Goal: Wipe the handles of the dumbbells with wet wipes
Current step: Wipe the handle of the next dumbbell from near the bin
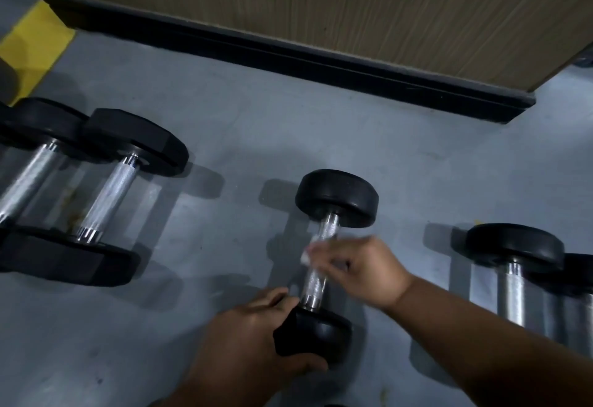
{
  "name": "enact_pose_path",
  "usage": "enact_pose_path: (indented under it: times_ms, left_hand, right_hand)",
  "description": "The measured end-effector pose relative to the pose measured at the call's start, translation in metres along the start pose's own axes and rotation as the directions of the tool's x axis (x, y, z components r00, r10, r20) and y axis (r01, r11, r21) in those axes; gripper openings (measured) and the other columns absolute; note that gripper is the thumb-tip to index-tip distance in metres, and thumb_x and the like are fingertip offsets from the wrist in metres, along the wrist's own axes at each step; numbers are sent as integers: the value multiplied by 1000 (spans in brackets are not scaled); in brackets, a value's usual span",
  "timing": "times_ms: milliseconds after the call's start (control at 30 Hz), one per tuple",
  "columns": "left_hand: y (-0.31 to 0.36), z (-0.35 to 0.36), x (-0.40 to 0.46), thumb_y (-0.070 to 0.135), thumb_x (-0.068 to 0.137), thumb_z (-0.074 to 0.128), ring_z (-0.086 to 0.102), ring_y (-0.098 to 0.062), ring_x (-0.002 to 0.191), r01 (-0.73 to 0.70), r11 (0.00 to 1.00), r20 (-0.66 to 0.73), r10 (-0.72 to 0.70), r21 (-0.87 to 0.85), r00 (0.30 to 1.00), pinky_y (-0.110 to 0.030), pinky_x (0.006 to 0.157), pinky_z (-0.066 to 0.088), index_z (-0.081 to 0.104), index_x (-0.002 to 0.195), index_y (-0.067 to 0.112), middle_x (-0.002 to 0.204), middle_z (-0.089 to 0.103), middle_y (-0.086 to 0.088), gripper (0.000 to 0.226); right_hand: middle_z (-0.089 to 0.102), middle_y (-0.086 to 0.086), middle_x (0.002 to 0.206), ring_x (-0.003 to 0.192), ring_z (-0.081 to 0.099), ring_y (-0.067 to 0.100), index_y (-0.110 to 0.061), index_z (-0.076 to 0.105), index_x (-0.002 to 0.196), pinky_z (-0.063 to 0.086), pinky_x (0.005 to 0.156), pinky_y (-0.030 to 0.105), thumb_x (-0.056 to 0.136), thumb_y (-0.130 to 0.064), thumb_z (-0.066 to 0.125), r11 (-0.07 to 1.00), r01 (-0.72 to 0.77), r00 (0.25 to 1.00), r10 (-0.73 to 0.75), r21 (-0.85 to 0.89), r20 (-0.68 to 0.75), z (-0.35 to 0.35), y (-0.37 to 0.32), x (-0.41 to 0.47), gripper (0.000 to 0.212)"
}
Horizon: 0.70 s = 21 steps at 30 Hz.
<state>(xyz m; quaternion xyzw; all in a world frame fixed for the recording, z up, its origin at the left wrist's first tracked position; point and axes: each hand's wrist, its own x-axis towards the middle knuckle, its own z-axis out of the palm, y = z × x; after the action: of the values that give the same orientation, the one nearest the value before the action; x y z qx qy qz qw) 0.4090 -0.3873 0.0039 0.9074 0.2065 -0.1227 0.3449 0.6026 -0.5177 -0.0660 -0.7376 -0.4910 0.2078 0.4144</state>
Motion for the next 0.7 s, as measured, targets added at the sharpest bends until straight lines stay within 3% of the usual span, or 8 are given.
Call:
enact_pose_path:
  times_ms: [100,233,300,367,433,500,600,700]
  left_hand:
    - [-1,-2,-2,96,46,52,62,16,95,19,1000,18,-19,-9,1000,-6,68,48,61,108,52,111,62,35,76]
    - [-1,-2,-1,92,60,58,33,16,135,-23,998,-36,25,58,999,-6,98,32,32,141,57,151,31,37,93]
    - [-2,0,-1,93,60,56,36,17,131,-58,992,-38,62,116,997,-4,96,30,32,142,56,148,34,38,92]
    - [-1,-1,0,96,55,48,49,21,114,-42,992,-78,52,123,996,-1,86,34,49,128,52,128,52,40,86]
    - [-1,1,0,96,50,48,43,22,118,-14,994,-48,19,105,999,1,84,33,49,126,53,123,51,42,87]
    - [-2,6,-2,95,51,53,41,18,123,-50,996,-66,55,75,996,1,84,32,41,130,53,128,51,38,91]
    - [-3,5,-1,89,59,62,43,11,127,-47,997,-19,48,55,999,-6,93,35,38,138,52,142,44,32,90]
    - [1,1,5,89,58,55,57,10,110,-91,989,-65,98,113,993,-8,85,41,48,132,46,127,56,27,86]
  right_hand:
    - [74,-15,113,110,68,2,-16,81,101,53,103,36,87,-8,77,966,-215,943,244,145,-225,2,8,5,17]
    - [74,-11,116,109,69,5,-12,81,99,56,96,33,90,-10,74,988,-64,998,62,141,15,15,-11,-37,12]
    - [74,-10,117,110,68,2,-14,80,103,56,96,29,90,-14,75,995,-1,995,-9,97,100,9,-11,-34,14]
    - [73,-12,118,110,67,-2,-18,80,106,55,97,27,90,-14,76,1000,16,1000,-16,15,7,1,-2,-14,18]
    - [74,-13,115,109,68,0,-17,80,105,54,100,31,88,-8,77,983,-148,971,165,107,-171,-2,8,-1,20]
    - [74,-16,114,108,69,2,-17,81,102,53,101,33,86,-5,77,961,-225,936,259,161,-238,2,8,-4,20]
    - [74,-17,113,107,69,1,-16,82,98,56,95,31,88,-10,77,988,-116,990,124,104,-69,12,-8,-27,13]
    - [74,-12,115,109,68,0,-16,81,102,55,96,28,90,-17,77,997,12,988,-22,70,153,6,-11,-25,12]
